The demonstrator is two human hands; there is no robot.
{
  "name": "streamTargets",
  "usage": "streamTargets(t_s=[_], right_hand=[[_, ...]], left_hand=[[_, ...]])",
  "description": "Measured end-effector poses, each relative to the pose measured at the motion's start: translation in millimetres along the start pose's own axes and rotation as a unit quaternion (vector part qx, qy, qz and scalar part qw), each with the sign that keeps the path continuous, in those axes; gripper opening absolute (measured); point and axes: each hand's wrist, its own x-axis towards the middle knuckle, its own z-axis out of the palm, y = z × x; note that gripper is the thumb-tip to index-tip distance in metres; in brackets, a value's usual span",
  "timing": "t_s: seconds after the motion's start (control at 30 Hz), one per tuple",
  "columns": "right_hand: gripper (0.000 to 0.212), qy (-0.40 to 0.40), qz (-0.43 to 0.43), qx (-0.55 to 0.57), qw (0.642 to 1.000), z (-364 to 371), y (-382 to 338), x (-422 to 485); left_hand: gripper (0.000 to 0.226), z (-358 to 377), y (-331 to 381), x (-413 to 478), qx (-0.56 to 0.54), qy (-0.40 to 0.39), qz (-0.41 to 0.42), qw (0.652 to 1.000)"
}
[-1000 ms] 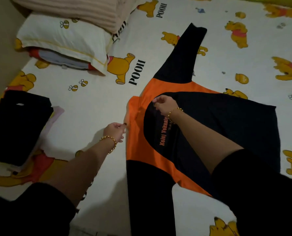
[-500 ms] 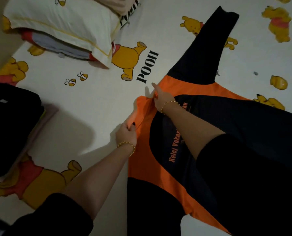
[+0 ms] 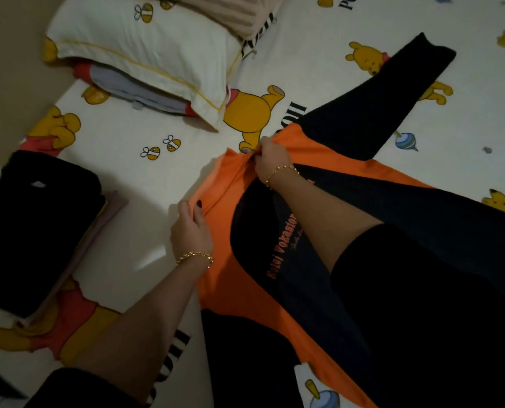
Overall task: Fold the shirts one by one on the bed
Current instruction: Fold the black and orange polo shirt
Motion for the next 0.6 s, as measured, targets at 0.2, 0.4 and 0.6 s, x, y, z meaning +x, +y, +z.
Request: streamTargets(t_s=[0.2, 0.4, 0.6], right_hand=[[0.051, -0.071, 0.012, 0.036, 0.997, 35, -5, -22], [0.048, 0.002, -0.006, 0.069, 0.998, 16, 36, -88], [0.037, 0.023, 0.067, 0.038, 0.997, -5, 112, -209]], left_hand=[[0.028, -5, -40, 15, 0.060, -0.072, -0.073, 0.993], [0.027, -10, -17, -14, 0.075, -0.054, 0.043, 0.995], [0.023, 11, 3, -101, 0.066, -0.264, 0.170, 0.947]])
